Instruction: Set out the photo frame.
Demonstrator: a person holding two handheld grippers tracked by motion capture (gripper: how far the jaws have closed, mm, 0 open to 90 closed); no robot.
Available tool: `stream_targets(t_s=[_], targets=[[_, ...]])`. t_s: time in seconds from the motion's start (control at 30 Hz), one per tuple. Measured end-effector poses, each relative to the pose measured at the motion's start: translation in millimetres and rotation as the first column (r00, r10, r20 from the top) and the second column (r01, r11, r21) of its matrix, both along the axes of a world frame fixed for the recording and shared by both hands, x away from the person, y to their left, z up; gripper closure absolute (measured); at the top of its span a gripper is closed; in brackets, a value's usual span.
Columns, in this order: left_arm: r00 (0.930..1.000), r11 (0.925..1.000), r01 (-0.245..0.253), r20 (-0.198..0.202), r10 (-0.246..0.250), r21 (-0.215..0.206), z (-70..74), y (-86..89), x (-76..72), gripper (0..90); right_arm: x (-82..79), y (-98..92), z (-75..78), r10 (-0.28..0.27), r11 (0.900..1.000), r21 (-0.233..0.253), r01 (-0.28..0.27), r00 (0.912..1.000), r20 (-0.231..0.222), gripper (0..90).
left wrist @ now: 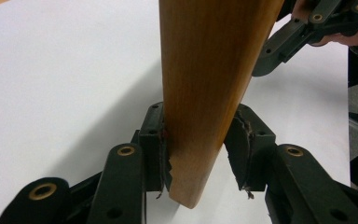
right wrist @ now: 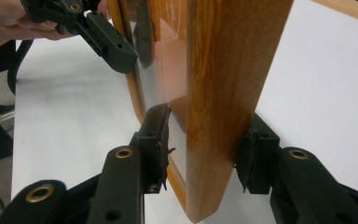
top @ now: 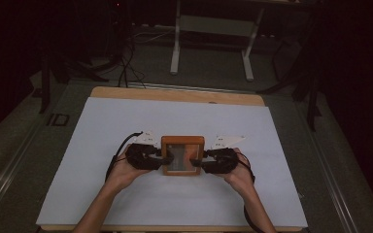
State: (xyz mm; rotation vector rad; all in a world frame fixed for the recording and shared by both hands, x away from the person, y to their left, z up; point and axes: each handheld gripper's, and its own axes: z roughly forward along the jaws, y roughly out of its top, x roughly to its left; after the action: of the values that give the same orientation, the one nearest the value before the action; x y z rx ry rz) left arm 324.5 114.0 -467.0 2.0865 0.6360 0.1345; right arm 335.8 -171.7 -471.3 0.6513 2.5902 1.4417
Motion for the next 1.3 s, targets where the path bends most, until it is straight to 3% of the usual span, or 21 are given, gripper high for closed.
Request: stream_targets(t_s=[0.27,0.7,1.3], targets=[[0.9999,0.9998,-0.012,-0.009,0.012,-0.014,-2.4,3.7,1.7,61.8,2.8,1.5,-6.6,-0.009,1.000,0.028,0.010,0.9995,-0.030,58.9],[0.9990,0.9986,-0.014,-0.044,0.011,-0.052,-14.8,9.0,9.3,61.3,6.1,4.9,-13.4,-0.027,0.999,0.028,0.029,0.9977,-0.063,59.3],[0.9978,0.9964,-0.057,-0.039,0.054,-0.062,-23.8,4.7,13.1,58.9,11.7,3.2,-22.6,-0.042,0.999,0.027,0.044,0.9957,-0.083,59.4]])
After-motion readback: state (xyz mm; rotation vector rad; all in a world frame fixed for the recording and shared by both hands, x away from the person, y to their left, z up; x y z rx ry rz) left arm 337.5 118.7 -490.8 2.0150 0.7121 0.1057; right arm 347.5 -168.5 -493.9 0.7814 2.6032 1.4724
